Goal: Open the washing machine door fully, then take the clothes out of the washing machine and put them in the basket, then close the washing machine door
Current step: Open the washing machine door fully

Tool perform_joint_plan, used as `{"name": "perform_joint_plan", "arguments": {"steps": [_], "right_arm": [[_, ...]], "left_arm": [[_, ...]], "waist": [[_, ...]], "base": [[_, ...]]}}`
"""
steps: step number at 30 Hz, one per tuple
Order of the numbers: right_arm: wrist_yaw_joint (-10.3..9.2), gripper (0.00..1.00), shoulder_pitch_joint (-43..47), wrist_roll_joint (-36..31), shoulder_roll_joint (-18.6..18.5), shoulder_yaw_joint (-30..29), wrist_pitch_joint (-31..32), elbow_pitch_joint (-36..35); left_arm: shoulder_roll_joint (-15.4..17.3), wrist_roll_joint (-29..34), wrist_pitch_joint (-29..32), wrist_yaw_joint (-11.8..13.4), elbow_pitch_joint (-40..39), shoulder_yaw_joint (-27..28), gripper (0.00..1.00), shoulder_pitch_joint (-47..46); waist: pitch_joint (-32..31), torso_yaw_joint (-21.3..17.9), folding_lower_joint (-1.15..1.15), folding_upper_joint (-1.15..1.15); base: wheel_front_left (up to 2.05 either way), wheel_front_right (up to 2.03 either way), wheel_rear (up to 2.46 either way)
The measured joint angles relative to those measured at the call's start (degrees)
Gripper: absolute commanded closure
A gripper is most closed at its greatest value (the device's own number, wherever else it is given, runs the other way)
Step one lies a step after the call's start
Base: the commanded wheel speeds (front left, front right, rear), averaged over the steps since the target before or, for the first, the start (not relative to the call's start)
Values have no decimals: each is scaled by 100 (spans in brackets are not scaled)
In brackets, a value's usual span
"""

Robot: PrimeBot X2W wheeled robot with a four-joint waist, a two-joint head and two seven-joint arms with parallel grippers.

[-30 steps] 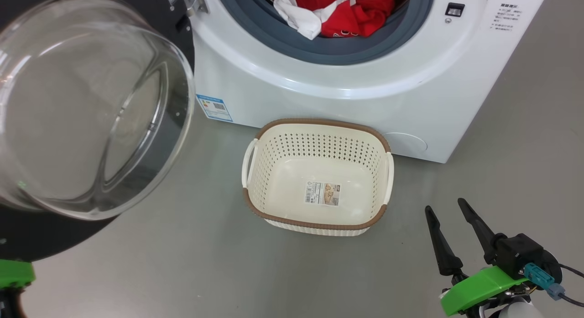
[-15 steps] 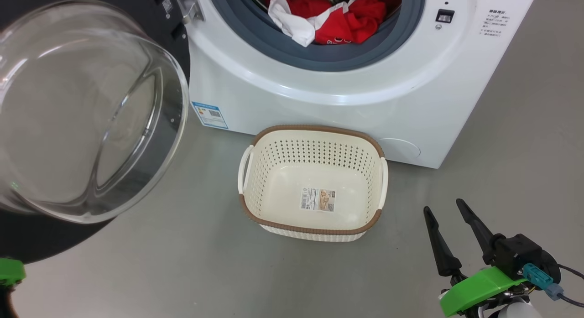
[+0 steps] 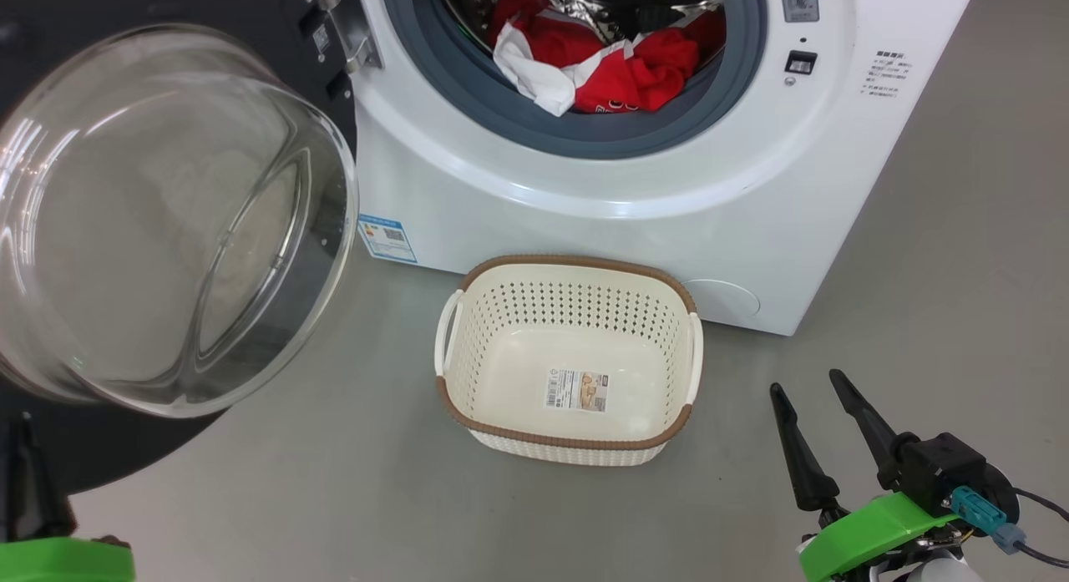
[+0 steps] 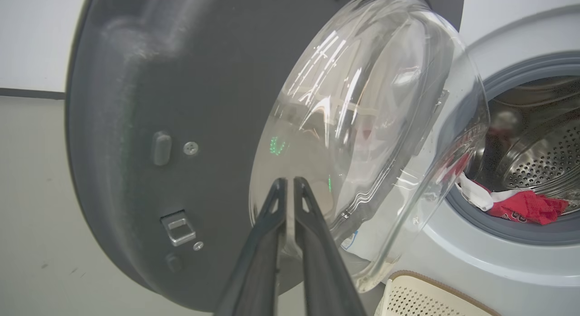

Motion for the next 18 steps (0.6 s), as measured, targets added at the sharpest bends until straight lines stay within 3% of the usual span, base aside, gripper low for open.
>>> {"name": "perform_joint_plan", "arguments": {"steps": [3, 6, 7, 9, 18], "right_arm": [[0, 0, 5, 9, 12, -10, 0, -2], [0, 0, 35, 53, 19, -46, 0, -14], [0, 0, 62, 54, 20, -55, 0, -18], [0, 0, 127, 58, 31, -65, 0, -20], [0, 0, 242, 59, 52, -230, 0, -54]], "left_arm": [[-104, -75, 0, 0, -224, -163, 64, 233], [-137, -154, 0, 0, -390, -330, 47, 421], [-142, -157, 0, 0, -432, -391, 28, 487], [-140, -158, 0, 0, -517, -564, 0, 625], [-74, -120, 0, 25, -827, -1138, 0, 882]], "waist": [[-72, -35, 0, 0], [-118, -85, 0, 0], [-133, -105, 0, 0], [-159, -154, 0, 0], [-217, -409, 0, 0]], "base": [[0, 0, 0], [0, 0, 0], [0, 0, 0], [0, 0, 0], [0, 0, 0]]}}
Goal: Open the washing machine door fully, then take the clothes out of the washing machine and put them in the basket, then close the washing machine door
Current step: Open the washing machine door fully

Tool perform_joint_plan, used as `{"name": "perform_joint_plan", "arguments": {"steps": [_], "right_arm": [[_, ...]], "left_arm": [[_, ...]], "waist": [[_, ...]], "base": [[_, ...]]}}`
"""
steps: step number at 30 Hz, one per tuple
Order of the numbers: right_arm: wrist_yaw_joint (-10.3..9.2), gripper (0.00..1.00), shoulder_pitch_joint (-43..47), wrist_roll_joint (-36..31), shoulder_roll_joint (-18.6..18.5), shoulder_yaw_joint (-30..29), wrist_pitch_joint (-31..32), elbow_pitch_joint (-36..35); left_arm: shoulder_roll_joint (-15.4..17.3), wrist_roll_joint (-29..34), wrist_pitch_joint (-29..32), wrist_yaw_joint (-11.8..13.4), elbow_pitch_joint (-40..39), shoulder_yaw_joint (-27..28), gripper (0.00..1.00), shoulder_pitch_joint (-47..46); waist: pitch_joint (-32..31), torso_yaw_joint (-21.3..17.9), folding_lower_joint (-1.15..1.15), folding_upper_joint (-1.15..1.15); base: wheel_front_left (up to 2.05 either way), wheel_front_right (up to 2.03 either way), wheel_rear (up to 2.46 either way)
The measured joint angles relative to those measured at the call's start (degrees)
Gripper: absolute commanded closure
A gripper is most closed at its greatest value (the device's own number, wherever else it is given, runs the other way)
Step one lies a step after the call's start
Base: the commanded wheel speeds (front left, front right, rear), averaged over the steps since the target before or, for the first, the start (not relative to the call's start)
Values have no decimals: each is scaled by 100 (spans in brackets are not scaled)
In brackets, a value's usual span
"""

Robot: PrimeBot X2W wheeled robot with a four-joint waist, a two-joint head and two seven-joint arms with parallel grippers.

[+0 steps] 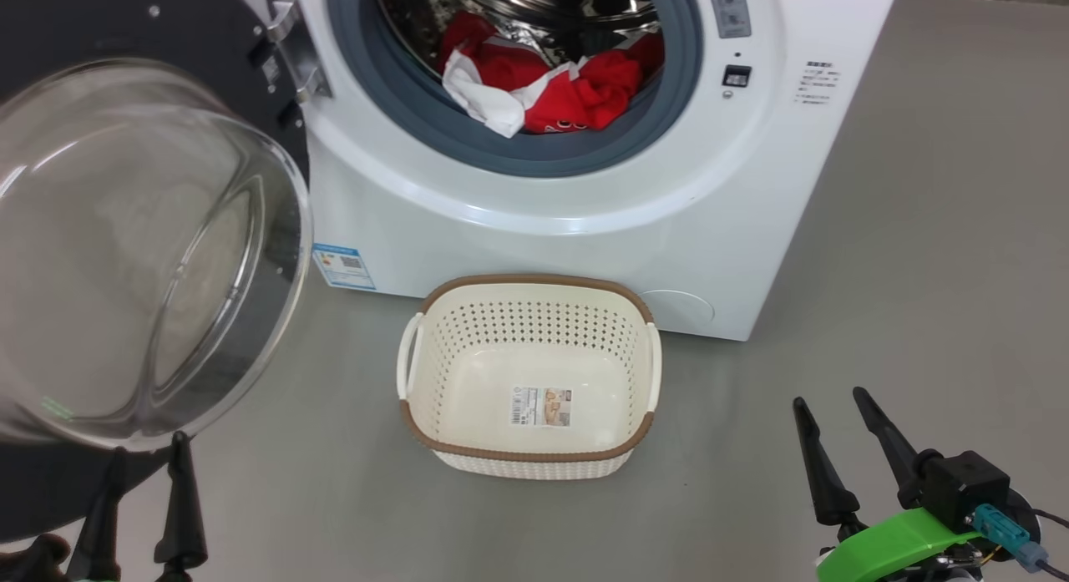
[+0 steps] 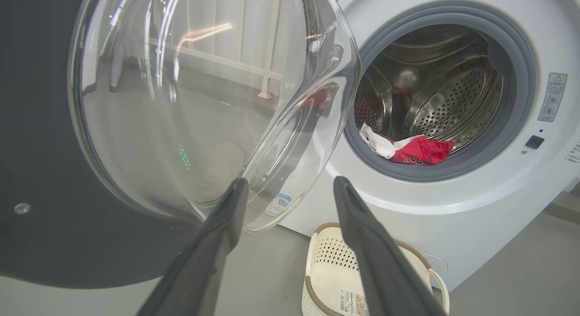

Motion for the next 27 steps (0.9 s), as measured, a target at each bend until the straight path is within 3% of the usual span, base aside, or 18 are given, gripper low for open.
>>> {"name": "perform_joint_plan", "arguments": {"steps": [13, 27], "right_arm": [[0, 0, 12, 2, 32, -325, 0, -136], [0, 0, 142, 44, 63, -636, 0, -245]], "left_arm": [[275, -175, 0, 1, -818, -717, 0, 224], [328, -231, 0, 1, -978, -1004, 0, 307]], "waist": [[51, -695, 0, 0], [124, -1513, 0, 0]], "base": [[0, 0, 0], [0, 0, 0]]}}
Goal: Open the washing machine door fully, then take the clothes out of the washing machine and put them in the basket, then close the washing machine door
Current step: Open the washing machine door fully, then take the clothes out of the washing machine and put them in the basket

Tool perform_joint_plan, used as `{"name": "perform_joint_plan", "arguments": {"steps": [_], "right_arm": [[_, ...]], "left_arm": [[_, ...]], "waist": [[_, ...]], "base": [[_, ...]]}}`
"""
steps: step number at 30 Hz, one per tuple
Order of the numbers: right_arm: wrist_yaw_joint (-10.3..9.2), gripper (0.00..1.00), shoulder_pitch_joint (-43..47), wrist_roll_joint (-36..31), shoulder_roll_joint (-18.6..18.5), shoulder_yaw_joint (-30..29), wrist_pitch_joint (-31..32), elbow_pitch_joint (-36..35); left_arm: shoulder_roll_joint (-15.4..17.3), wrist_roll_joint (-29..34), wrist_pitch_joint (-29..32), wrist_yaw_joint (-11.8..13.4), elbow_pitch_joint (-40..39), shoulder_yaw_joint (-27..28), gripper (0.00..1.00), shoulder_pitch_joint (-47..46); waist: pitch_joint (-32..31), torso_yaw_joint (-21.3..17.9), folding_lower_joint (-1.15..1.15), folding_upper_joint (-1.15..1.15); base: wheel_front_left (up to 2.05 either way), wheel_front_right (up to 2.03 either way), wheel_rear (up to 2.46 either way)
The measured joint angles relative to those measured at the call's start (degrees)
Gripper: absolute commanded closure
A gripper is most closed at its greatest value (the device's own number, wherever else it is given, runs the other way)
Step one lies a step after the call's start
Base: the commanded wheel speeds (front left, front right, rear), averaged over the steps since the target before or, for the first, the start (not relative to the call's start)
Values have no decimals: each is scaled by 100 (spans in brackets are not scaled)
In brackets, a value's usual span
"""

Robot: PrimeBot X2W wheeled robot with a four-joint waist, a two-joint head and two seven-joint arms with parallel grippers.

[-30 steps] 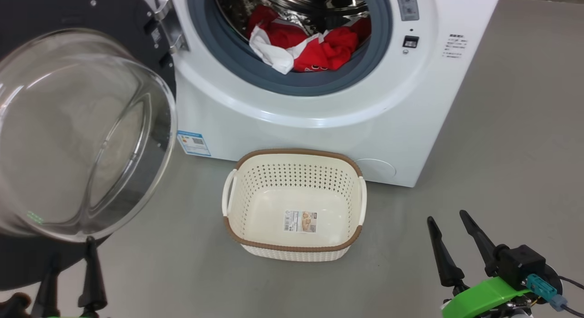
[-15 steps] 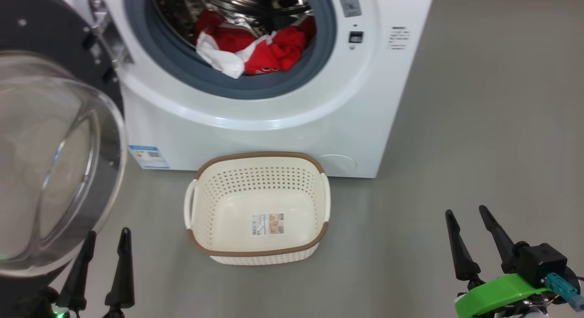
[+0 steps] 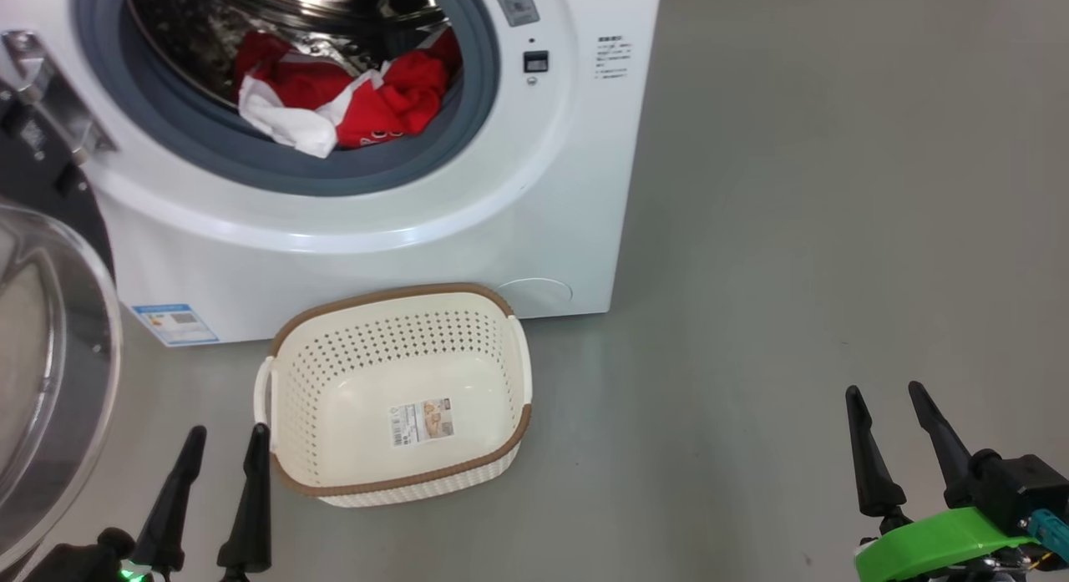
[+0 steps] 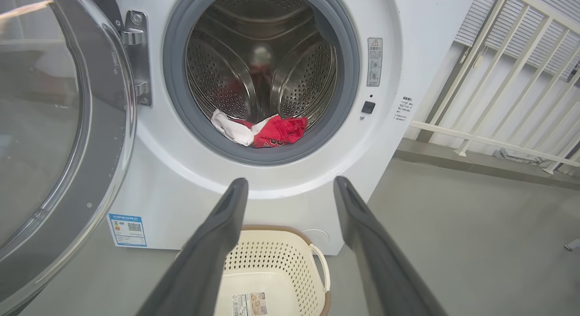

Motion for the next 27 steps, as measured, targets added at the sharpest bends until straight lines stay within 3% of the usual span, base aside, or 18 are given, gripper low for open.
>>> {"name": "perform_joint_plan", "arguments": {"steps": [27], "right_arm": [[0, 0, 85, 52, 43, 4, 0, -32]], "left_arm": [[104, -220, 0, 0, 154, -214, 0, 56]], "waist": [[-46, -105, 0, 0]], "base": [[8, -8, 0]]}}
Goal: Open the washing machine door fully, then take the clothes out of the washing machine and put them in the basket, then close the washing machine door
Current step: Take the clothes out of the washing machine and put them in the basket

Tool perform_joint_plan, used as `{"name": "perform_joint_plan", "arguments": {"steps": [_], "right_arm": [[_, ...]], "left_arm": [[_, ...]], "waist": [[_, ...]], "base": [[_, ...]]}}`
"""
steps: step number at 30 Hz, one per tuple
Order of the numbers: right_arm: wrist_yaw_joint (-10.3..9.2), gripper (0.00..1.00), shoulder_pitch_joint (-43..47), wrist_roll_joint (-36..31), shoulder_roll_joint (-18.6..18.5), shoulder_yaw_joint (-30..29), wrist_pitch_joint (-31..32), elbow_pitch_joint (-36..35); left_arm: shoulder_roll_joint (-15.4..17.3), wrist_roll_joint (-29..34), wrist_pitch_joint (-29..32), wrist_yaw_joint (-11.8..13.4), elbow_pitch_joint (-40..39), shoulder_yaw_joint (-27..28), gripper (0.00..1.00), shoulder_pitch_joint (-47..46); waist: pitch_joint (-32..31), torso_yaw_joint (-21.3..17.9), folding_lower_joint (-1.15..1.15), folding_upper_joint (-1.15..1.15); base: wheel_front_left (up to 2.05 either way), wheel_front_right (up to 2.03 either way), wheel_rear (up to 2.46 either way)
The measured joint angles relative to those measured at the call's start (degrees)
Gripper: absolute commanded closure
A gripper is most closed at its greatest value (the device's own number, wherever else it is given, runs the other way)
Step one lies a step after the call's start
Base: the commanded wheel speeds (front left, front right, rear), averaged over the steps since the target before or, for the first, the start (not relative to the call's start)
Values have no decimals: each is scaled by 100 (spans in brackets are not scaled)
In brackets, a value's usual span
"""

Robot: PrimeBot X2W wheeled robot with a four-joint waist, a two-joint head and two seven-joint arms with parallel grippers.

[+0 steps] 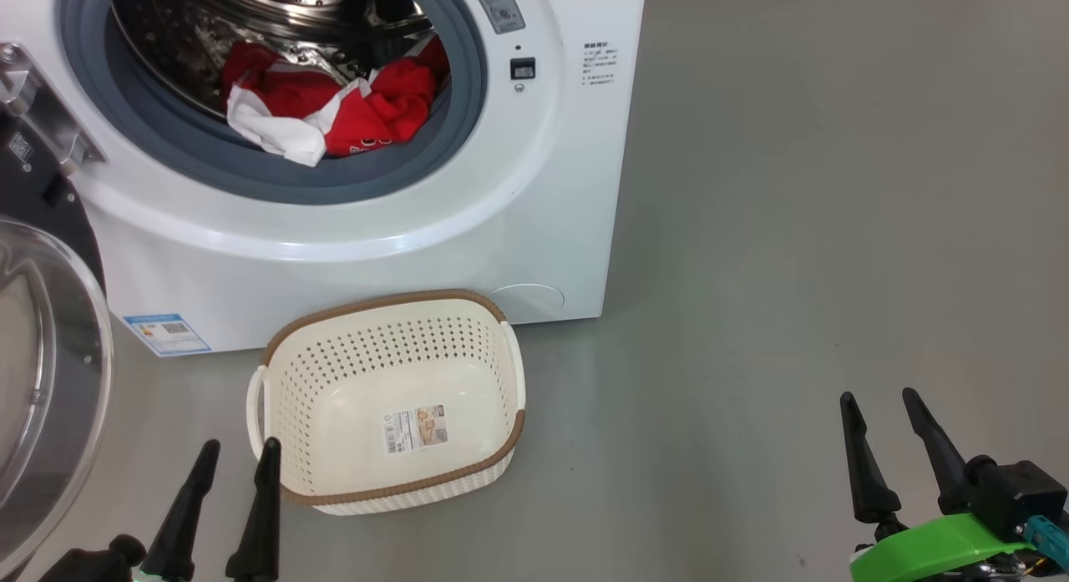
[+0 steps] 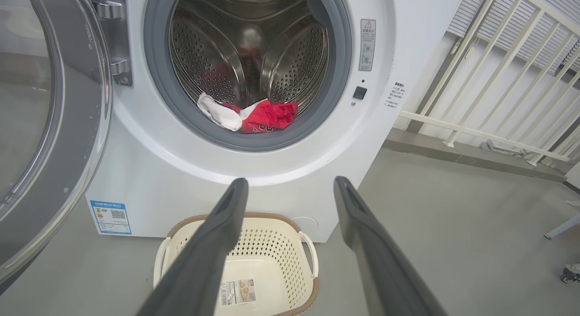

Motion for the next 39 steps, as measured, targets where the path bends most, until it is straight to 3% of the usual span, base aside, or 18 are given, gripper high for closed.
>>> {"name": "perform_joint_plan", "arguments": {"steps": [20, 39], "right_arm": [[0, 0, -37, 62, 2, 74, 0, 9], [0, 0, -114, 126, 2, 113, 0, 31]], "left_arm": [[57, -31, 0, 0, 58, 4, 0, -174], [44, 219, 0, 0, 257, 30, 0, -269]], "waist": [[161, 56, 0, 0], [277, 53, 0, 0]], "base": [[106, -106, 0], [5, -5, 0]]}}
